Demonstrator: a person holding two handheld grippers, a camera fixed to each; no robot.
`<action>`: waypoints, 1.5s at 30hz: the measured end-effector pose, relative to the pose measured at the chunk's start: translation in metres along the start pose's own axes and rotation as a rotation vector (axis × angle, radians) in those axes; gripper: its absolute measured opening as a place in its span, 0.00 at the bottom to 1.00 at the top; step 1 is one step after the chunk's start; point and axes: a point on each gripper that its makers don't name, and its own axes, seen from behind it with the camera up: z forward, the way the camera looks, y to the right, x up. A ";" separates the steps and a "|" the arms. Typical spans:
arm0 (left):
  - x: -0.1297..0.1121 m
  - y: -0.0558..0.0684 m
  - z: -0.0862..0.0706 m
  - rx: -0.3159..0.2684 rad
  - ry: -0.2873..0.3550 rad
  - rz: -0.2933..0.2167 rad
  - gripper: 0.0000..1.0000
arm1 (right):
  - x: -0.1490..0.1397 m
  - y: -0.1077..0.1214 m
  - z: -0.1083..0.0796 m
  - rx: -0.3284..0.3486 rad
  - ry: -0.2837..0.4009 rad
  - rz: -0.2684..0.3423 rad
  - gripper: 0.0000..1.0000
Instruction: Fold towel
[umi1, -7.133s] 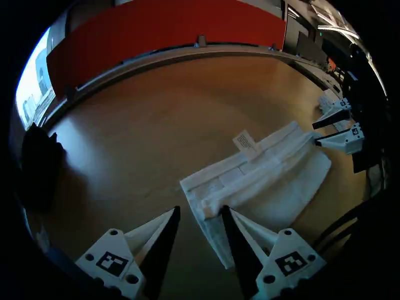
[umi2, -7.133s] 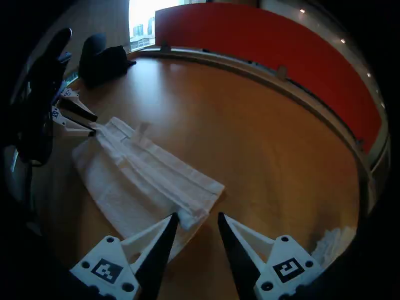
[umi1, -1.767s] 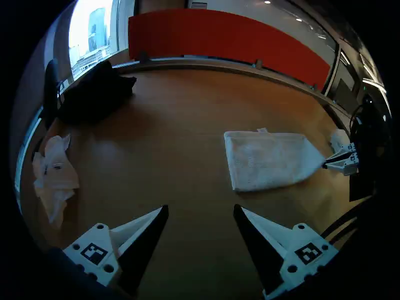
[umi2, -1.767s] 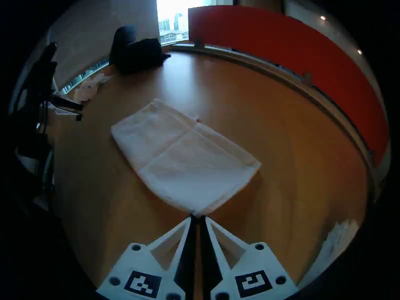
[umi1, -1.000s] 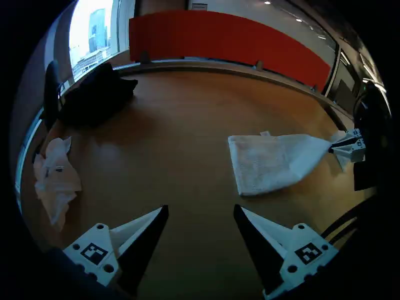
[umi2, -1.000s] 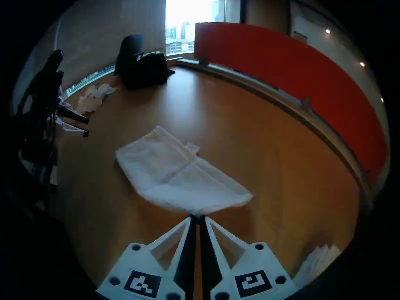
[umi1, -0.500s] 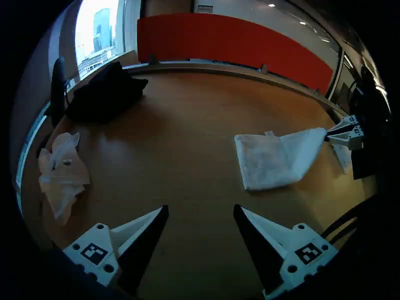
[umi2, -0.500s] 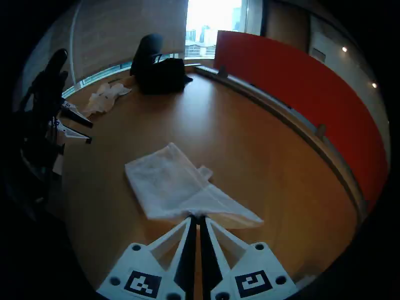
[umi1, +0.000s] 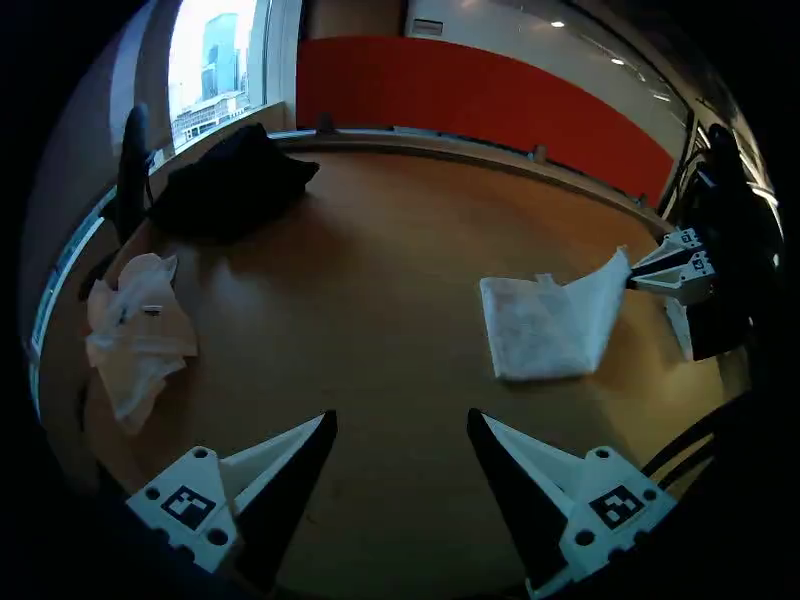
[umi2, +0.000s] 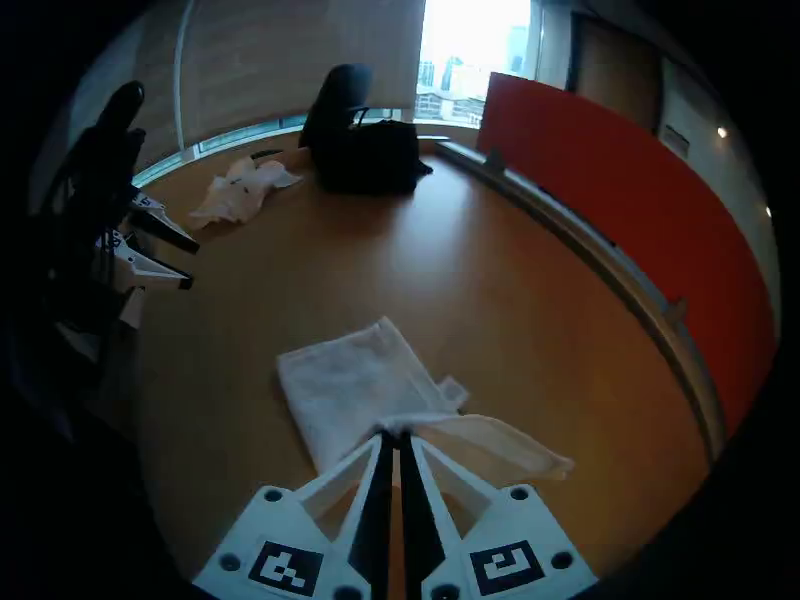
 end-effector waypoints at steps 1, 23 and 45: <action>-0.001 -0.001 -0.001 0.001 0.002 -0.005 0.97 | 0.002 -0.002 0.003 0.006 -0.002 -0.006 0.04; -0.012 -0.022 -0.026 0.044 0.024 -0.083 0.97 | 0.031 -0.051 0.070 0.139 -0.037 -0.134 0.04; -0.017 -0.025 -0.026 0.051 0.016 -0.080 0.97 | 0.021 -0.048 0.071 0.135 -0.067 -0.103 0.52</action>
